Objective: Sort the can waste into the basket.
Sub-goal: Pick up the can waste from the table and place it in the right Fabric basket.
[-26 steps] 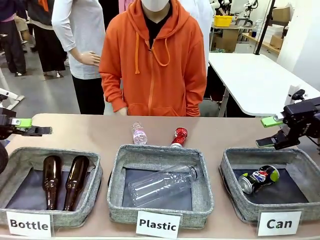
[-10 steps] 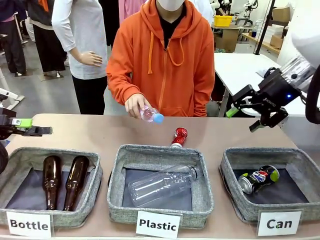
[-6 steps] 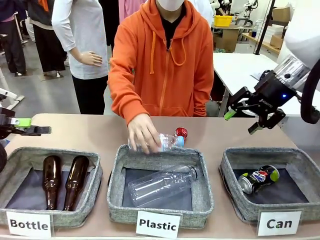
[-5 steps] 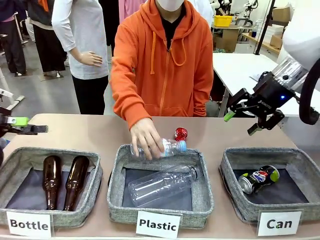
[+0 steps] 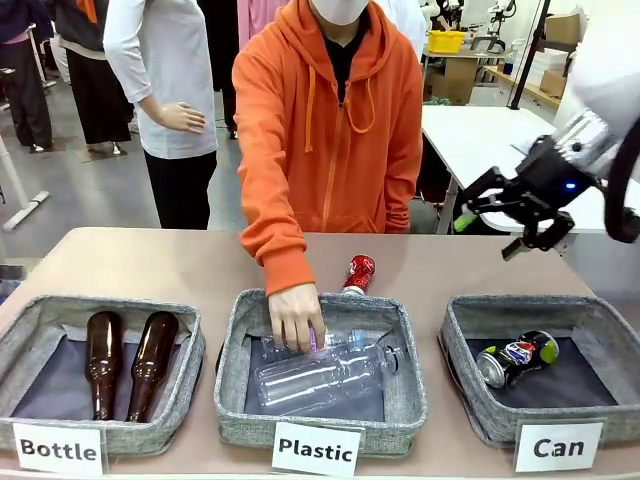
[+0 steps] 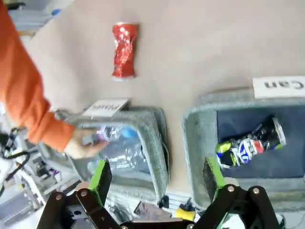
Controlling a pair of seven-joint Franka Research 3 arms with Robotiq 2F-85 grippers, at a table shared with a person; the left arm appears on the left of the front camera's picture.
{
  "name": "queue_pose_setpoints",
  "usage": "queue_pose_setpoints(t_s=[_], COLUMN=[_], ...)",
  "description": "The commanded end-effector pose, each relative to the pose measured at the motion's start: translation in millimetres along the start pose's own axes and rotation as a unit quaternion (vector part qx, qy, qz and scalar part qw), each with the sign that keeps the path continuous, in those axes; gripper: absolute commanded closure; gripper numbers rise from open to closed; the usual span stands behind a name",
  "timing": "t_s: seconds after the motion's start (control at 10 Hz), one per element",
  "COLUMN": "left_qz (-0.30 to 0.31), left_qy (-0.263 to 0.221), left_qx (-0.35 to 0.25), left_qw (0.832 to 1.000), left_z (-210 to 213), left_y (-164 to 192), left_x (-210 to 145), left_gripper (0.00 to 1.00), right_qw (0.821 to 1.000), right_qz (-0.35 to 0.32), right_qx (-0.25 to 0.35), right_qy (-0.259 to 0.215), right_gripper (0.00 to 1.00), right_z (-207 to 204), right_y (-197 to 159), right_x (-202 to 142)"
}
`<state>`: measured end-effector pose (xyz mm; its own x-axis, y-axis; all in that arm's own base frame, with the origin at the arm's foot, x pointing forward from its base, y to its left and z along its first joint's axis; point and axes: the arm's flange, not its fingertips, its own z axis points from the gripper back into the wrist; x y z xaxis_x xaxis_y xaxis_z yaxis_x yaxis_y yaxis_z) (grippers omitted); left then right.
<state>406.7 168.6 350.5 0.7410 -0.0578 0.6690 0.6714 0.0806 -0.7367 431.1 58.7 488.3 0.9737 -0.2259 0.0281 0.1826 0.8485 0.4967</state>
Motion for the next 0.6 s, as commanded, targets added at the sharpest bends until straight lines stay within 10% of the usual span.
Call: queue_pose_setpoints(t_s=[0.0, 0.5], left_qz=[-0.005, -0.005], left_qy=[-0.013, -0.013], left_qx=[-0.014, -0.014], left_qw=[1.0, 1.0], left_z=[-18, -18], left_y=[3, 3], left_x=[6, 6], left_gripper=[0.0, 0.0], right_qw=[0.997, 0.992], right_qz=[0.028, 0.097], right_qx=[0.044, 0.043], right_qy=[0.053, 0.076], right_gripper=[0.0, 0.0], right_z=[9, -14], right_y=[-25, 9], right_x=[-29, -11])
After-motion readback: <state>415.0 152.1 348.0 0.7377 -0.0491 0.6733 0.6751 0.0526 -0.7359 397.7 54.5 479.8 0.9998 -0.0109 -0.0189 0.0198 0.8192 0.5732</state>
